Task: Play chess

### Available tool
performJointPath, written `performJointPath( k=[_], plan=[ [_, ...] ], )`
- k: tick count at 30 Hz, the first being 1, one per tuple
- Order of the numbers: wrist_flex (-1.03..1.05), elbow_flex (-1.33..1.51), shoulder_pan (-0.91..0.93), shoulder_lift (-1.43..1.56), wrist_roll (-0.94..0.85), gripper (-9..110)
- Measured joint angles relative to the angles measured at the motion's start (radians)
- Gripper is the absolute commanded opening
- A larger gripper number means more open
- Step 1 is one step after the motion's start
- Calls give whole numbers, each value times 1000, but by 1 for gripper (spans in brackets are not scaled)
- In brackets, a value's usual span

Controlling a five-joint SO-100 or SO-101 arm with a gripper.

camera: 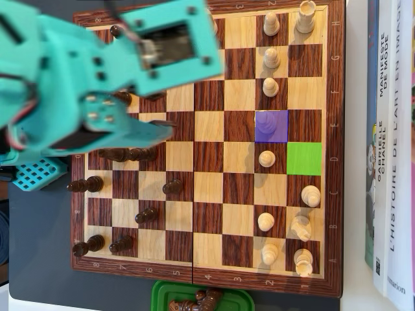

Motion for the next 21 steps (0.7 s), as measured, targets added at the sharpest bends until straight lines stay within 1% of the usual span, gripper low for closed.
performJointPath(
  k=[4, 10, 14, 21],
  plan=[
    [44, -169, 6, -176, 0, 16],
    [54, -337, 6, -356, 0, 16],
    [55, -410, 14, -425, 0, 16],
    [55, -462, 20, -456, 0, 16]
  ],
)
